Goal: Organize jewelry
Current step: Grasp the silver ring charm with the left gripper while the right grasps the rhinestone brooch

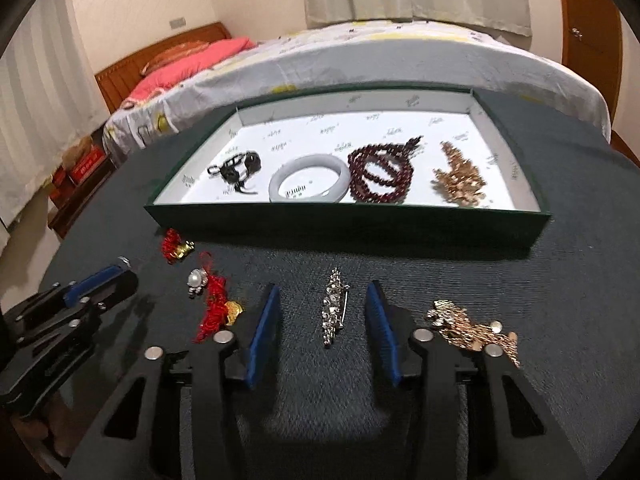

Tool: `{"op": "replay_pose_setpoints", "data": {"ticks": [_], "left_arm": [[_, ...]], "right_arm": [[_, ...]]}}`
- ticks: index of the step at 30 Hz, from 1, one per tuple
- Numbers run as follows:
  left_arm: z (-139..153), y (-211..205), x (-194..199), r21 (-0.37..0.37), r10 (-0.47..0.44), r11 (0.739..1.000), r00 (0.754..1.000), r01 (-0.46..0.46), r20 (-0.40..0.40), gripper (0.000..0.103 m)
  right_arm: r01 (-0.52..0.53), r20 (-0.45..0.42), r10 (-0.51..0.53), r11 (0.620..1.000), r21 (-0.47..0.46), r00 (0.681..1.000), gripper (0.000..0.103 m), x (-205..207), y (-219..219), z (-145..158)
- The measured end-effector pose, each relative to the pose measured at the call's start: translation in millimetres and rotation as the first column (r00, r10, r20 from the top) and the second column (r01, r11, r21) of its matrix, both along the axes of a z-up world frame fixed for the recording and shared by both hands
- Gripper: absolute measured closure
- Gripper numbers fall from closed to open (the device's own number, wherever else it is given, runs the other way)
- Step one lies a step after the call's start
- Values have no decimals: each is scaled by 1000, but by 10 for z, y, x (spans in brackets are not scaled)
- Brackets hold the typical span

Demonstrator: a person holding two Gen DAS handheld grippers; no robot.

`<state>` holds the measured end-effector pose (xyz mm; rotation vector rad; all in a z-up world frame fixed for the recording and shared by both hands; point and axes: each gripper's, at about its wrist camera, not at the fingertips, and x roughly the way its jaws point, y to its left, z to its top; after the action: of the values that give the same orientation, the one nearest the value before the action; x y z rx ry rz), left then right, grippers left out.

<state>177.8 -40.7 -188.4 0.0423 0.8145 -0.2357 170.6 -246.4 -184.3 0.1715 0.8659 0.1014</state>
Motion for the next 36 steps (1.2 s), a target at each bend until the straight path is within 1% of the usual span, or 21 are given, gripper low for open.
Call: {"op": "replay_pose_setpoints", "data": {"ticks": [1, 3, 4, 8, 9, 17, 24, 30, 36], "left_arm": [[0, 5, 0, 0, 1, 1000, 1000, -1, 0, 80], [0, 9, 0, -1, 2, 1000, 1000, -2, 1, 81], [1, 10, 1, -2, 3, 1000, 1000, -3, 2, 84], [-3, 6, 13, -2, 2, 1000, 1000, -2, -1, 84], [-5, 5, 11, -3, 2, 1000, 1000, -2, -1, 84], [-3, -5, -5, -5, -4, 1000, 1000, 4, 4, 84], [59, -27, -37, -13, -7, 1000, 1000, 7, 19, 84], [158, -69, -18, -27, -13, 1000, 999, 14, 35, 84], [354, -194, 53, -52, -41, 998, 997, 45, 72, 84]], "right_arm": [[2, 0, -2, 1000, 1, 1000, 63, -5, -8, -1], [1, -4, -1, 1000, -12, 1000, 70, -14, -9, -4], [-1, -5, 1, 1000, -16, 1000, 74, -11, -17, -8], [-6, -11, 6, 1000, -22, 1000, 90, -44, -47, -13], [-9, -11, 8, 1000, -18, 1000, 92, -48, -55, -16], [-6, 14, 6, 1000, -25, 1000, 92, -141, -53, 19], [-5, 33, 5, 1000, -5, 999, 92, -193, -84, 67], [5, 81, -5, 1000, 9, 997, 92, -235, -149, 251], [20, 139, -23, 1000, 16, 990, 92, -201, -250, 479]]}}
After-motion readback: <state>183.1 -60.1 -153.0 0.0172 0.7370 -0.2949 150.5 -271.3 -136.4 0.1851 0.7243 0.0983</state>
